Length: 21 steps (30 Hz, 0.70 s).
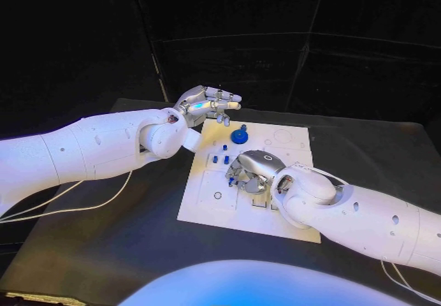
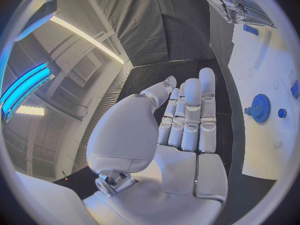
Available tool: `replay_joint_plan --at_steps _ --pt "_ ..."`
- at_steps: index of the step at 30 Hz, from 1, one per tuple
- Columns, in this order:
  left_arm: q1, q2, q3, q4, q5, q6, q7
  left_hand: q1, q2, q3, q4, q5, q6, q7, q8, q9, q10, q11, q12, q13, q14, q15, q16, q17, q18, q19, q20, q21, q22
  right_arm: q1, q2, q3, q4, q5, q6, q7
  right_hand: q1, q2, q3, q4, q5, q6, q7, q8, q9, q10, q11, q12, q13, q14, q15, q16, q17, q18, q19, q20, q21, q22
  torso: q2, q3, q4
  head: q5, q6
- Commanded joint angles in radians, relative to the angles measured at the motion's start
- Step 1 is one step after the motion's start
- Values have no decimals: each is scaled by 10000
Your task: Assemble the parts on the task board
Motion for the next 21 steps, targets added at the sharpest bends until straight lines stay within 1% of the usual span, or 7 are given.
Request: replay_joint_plan --at_steps 1,4,7,14,15,18,21 --pt "14 -15 8 -6 -18 60 4 44 22 -75 -9 0 -30 40 68 -5 -98 1 36 5 -63 -28 -2 -14 134 -80 17 -33 -17 4 -2 6 45 -69 146 148 -129 -7 20 -67 45 34 37 -63 10 66 29 -55 -9 304 -37 28 1 -63 -1 15 -20 -1 8 2 -3 7 -15" --pt "14 -32 8 -15 -18 58 -6 44 22 -75 -9 0 -30 40 68 -5 -98 1 36 5 -63 -28 -2 -14 134 -80 17 -33 -17 0 -29 6 40 -92 139 141 -129 -7 20 -67 45 34 37 -63 10 66 29 -55 -9 304 -37 28 1 -63 -1 15 -20 -1 5 3 -2 14 -23" --pt "14 -41 8 -22 -18 58 -11 44 22 -75 -9 0 -30 40 68 -5 -98 1 36 5 -63 -28 -2 -14 134 -80 17 -33 -17 -2 -50 6 19 -105 158 127 -129 -7 20 -67 45 34 37 -63 10 66 29 -55 -9 304 -37 28 1 -63 -1 15 -20 -1 0 -5 -1 17 -32" --pt "14 -41 8 -14 -18 74 -13 44 22 -75 -9 0 -30 40 68 -5 -98 1 36 5 -63 -28 -2 -14 134 -80 17 -33 -17 -4 -45 6 -29 -114 237 116 -129 -7 20 -67 45 34 37 -63 10 66 29 -55 -9 304 -37 28 1 -63 -1 15 -20 -1 10 -4 7 28 -46" --pt "14 -41 8 -11 -18 76 -13 44 22 -75 -9 0 -30 40 68 -5 -98 1 36 5 -63 -28 -2 -14 134 -80 17 -33 -17 -4 -38 6 -36 -114 245 117 -129 -7 20 -67 45 34 37 -63 10 66 29 -55 -9 304 -37 28 1 -63 -1 15 -20 -1 11 -7 4 36 -67" --pt "15 -43 8 -8 -18 77 -13 44 22 -75 -9 0 -30 40 68 -5 -98 1 36 5 -63 -28 -2 -14 134 -80 17 -33 -17 -5 -17 6 -71 -115 263 111 -129 -7 20 -67 45 34 37 -63 10 66 29 -55 -9 304 -37 28 1 -63 -1 15 -20 -1 12 -5 -4 37 -76" --pt "15 -43 8 -2 -18 83 -14 44 22 -75 -9 0 -30 40 68 -5 -98 1 36 5 -63 -28 -2 -14 134 -80 17 -33 -17 -6 16 6 -149 -117 267 85 -129 -7 20 -67 45 34 37 -63 10 66 29 -55 -9 304 -37 28 1 -63 -1 15 -20 -1 7 -6 2 33 -96"
